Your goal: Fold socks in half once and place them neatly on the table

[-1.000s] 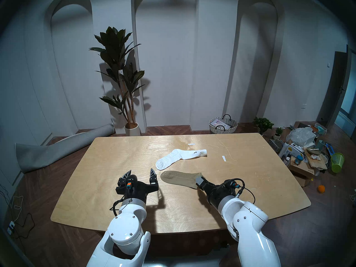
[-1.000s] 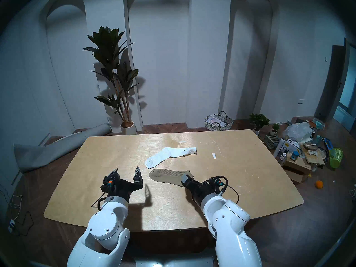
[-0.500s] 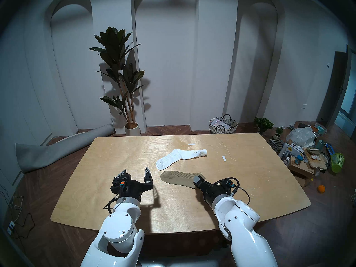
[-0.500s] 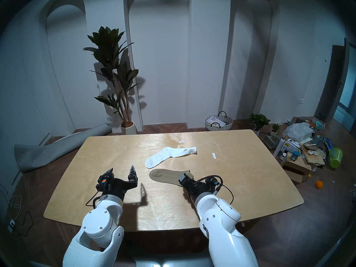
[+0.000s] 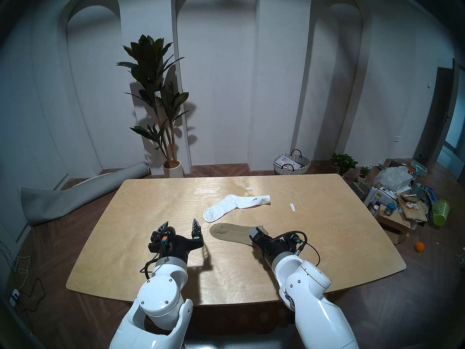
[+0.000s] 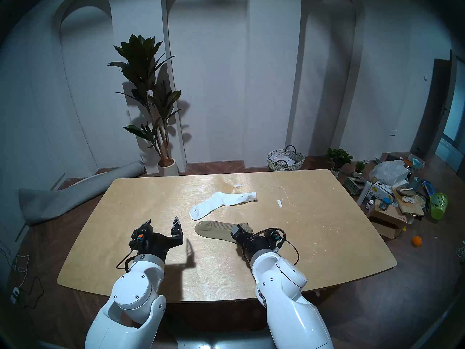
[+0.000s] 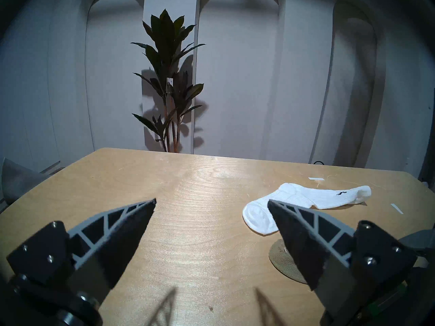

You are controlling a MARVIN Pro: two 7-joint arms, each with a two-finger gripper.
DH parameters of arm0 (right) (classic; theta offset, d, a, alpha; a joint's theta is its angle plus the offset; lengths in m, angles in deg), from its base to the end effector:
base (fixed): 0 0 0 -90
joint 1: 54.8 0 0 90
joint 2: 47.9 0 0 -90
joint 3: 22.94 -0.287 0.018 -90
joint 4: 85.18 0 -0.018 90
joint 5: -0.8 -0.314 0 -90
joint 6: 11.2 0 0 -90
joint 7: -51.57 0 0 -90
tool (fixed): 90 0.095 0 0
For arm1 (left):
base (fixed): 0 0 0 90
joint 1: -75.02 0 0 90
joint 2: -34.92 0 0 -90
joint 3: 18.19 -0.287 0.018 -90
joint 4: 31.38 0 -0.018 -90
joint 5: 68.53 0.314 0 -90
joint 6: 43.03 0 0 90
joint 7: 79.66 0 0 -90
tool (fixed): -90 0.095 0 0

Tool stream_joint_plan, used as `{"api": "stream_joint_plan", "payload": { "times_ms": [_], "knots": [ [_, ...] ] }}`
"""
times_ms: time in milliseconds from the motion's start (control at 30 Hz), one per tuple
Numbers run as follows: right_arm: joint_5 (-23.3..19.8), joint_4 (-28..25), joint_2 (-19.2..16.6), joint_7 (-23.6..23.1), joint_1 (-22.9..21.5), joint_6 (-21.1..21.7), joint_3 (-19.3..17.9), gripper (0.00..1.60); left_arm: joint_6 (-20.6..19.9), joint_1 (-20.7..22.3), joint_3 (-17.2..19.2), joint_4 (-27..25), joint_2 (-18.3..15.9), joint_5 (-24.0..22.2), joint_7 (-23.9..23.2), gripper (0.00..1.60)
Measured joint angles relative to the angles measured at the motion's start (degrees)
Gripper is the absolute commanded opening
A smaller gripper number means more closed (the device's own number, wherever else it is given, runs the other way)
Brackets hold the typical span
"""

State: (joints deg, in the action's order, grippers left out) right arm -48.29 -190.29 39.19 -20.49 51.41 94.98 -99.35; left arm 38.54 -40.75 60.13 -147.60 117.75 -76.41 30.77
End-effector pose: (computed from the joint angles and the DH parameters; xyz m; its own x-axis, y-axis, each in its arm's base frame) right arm 0.3242 0.0863 -0.3461 0.4610 -0.6454 0.6090 -0.1401 -0.7307 -0.6682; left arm 0.2899 -0.0314 -0.3023 0.1766 0.0745 0.9815 0.1155 -0.9918 0.0545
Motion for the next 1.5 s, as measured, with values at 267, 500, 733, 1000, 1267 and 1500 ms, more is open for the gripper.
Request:
{"api": "stream_joint_plan", "payload": {
  "times_ms": [267,500,733,1000,1267,1500],
  "knots": [
    [0.35,2.04,-0.05,-0.16,-1.9,-1.43,1.09,1.6,-0.33,0.6,-0.28,0.39,0.21,0.1,0.73,1.6],
    [0.12,3.55,-0.15,-0.25,-3.21,-2.67,1.89,1.15,-0.76,1.04,-0.48,0.63,0.22,0.1,0.83,1.6],
    [0.01,5.84,-0.34,1.48,-3.95,-3.09,2.74,0.9,-1.1,1.31,-0.57,0.77,0.17,0.1,0.64,1.6],
    [-0.55,5.34,-0.45,3.29,-4.09,-2.35,2.93,0.65,-1.42,1.47,-0.63,0.85,0.11,0.09,0.27,1.6],
    [0.29,4.35,-1.33,3.96,-3.18,-2.72,3.33,0.0,-1.4,1.65,-0.71,1.08,0.08,0.09,-0.12,1.6],
    [5.14,3.11,-2.96,2.86,-1.75,-7.25,4.83,0.0,-1.34,1.79,-0.72,1.26,0.16,0.08,-0.26,1.6]
  ]
}}
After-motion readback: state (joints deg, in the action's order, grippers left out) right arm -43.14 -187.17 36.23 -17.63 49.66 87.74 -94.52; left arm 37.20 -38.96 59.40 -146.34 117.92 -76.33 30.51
